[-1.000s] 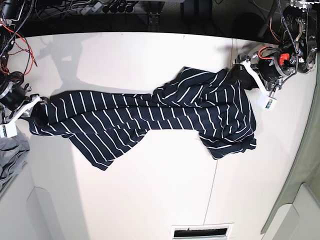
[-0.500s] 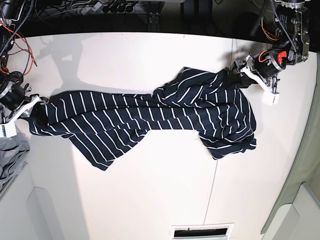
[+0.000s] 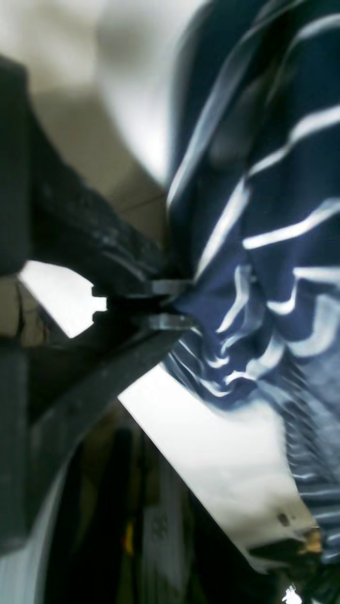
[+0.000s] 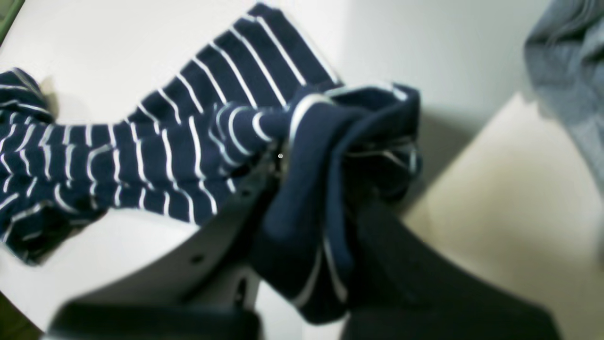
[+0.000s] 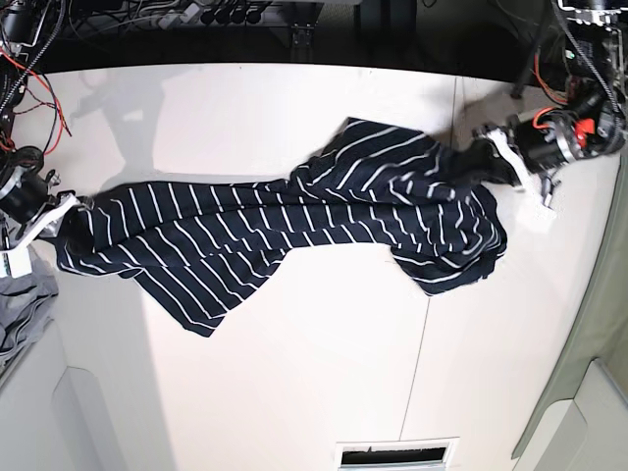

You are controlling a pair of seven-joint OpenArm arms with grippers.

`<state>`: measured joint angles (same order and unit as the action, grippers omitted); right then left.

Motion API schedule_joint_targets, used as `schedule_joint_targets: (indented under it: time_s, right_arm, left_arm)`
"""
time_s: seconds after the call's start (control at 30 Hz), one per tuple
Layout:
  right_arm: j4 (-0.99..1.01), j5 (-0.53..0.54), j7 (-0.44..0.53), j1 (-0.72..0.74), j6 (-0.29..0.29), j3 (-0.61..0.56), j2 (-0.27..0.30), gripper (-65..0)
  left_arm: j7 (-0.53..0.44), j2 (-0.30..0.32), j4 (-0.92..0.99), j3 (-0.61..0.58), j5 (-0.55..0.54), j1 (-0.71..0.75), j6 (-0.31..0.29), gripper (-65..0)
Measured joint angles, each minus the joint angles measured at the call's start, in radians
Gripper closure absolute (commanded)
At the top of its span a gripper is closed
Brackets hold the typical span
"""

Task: Layout the t-shirt on the table in an organized manner, then fold the t-shirt properly
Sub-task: 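Lift the shirt with both grippers and stretch it lengthwise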

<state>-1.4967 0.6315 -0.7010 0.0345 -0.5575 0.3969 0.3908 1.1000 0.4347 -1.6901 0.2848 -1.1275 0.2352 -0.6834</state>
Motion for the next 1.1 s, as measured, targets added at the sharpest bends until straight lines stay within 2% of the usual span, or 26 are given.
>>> schedule_joint_targets:
  time_s: [0.1,0.23,0.43,0.53,0.7,0.77,0.9,1.1]
  right_arm:
    - [0.000,0.007,0.003,0.025,0.000,0.000,0.018,0.0]
    - [0.000,-0.005,-0.010,0.049,0.002,0.000,0.027,0.0]
    - [0.000,-0.001,-0.011,0.082,0.003,0.000,0.027,0.0]
    - [0.000,-0.005,-0.041,0.082,0.003,0.000,0.027,0.0]
    - [0.000,-0.004,-0.156,0.079,0.003,0.000,0.026,0.0]
    - [0.000,-0.007,-0.164,0.076,0.003,0.002,0.027,0.0]
    - [-0.001,-0.008,-0.121,0.043,0.003,0.005,0.055,0.0]
    - [0.000,-0.049,-0.104,0.033,0.003,0.007,0.057,0.0]
  left_arm:
    - [0.057,0.097,-0.164,0.040,-0.072,0.005,-0.002,0.0]
    - [0.050,0.199,-0.267,0.119,-0.076,-0.011,-0.005,0.0]
    - [0.045,0.257,-0.260,0.182,-0.075,-0.082,-0.006,0.0]
    - [0.091,0.264,-0.260,0.182,-0.111,-0.060,-0.006,0.0]
    - [0.304,0.263,-0.261,0.181,-0.338,0.069,-0.013,0.0]
    - [0.313,0.261,-0.272,0.182,-0.320,0.113,-0.013,0.0]
    - [0.317,0.261,-0.381,0.207,-0.325,0.205,-0.013,0.0]
    - [0.274,0.227,-0.507,0.272,-0.339,0.196,-0.013,0.0]
